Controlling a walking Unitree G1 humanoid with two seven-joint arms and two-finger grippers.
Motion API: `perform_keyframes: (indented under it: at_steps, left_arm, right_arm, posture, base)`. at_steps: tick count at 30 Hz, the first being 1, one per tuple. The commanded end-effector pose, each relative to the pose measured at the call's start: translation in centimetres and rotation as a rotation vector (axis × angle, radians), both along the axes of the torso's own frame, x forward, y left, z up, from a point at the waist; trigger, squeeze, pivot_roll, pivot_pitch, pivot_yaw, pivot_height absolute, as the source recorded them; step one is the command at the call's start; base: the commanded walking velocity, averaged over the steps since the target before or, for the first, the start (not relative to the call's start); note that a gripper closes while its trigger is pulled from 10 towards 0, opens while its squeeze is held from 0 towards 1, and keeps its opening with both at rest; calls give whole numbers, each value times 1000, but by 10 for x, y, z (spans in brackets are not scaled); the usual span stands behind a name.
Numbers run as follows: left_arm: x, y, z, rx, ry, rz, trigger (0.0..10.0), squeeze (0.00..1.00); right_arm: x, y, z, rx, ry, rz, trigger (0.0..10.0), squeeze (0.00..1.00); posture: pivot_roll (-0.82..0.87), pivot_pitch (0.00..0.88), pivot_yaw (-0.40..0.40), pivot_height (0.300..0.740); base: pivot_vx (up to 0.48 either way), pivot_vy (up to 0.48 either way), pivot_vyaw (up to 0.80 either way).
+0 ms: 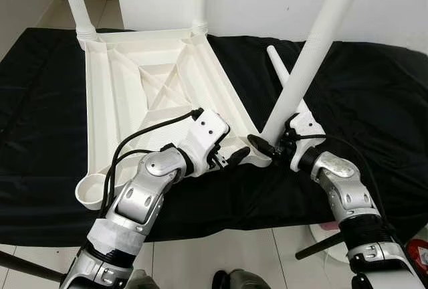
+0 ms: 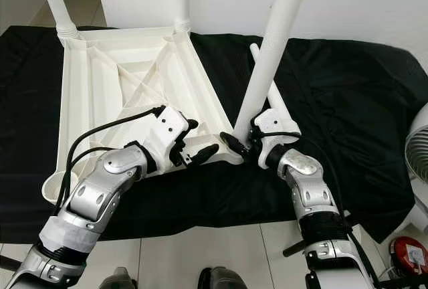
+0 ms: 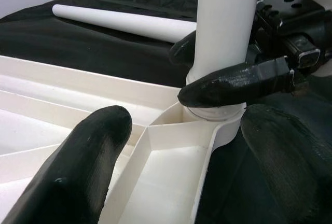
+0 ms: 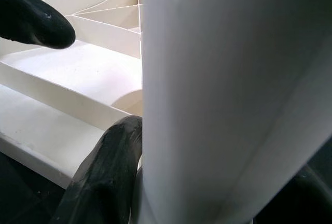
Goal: Building children table
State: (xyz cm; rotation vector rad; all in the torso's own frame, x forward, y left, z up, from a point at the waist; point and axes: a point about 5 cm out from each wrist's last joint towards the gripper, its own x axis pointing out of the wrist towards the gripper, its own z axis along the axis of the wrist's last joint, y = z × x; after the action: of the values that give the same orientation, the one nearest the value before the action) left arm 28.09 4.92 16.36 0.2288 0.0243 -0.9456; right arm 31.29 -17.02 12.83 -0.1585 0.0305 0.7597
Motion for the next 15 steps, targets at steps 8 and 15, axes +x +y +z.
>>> perform_keyframes:
  at_steps: [8, 15]
  left_arm:
    - [-5, -6, -4, 19, 8, -38, 10000, 0]
    - [-7, -7, -5, 21, 9, -43, 10000, 0]
  right_arm:
    - [-8, 17, -28, -5, 103, -141, 10000, 0]
    - [-13, 27, -31, 3, 106, -221, 10000, 0]
  posture:
    - [89, 0, -80, 740]
    - [92, 0, -83, 740]
  base:
    - [0, 0, 0]
    - [0, 0, 0]
